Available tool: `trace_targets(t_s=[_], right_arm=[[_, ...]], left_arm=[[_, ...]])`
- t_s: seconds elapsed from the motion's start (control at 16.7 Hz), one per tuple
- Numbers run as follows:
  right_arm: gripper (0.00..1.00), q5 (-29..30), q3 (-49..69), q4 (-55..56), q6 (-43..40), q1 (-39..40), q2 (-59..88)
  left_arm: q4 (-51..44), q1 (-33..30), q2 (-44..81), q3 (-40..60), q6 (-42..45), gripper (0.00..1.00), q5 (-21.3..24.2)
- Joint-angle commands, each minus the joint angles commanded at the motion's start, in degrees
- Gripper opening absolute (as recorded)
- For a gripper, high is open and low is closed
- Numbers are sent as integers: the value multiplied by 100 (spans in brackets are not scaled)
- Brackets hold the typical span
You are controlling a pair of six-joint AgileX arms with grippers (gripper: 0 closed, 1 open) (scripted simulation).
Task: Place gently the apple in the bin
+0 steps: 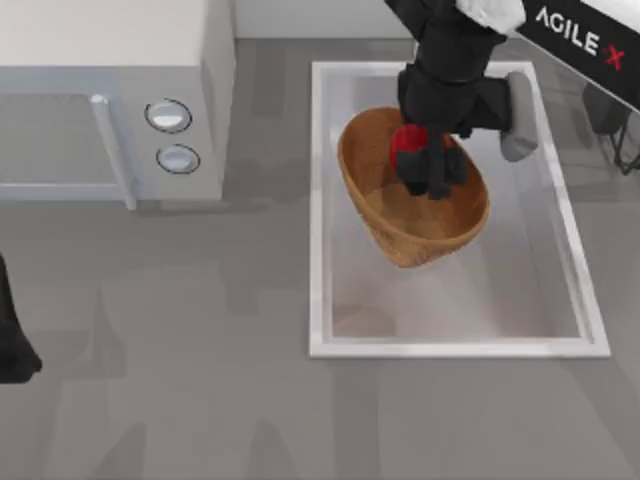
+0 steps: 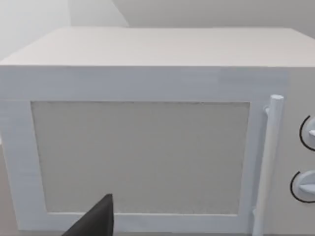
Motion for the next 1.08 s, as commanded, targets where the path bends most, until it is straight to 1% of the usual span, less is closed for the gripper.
trace_targets(t_s=[0.72,0.78,1.08], right_arm=[[98,0,0,0,0,0,0],[100,0,0,0,0,0,0],[100,0,0,0,0,0,0]], left_arm=[[0,0,0,0,0,100,0],[0,0,0,0,0,100,0],[0,0,0,0,0,100,0]])
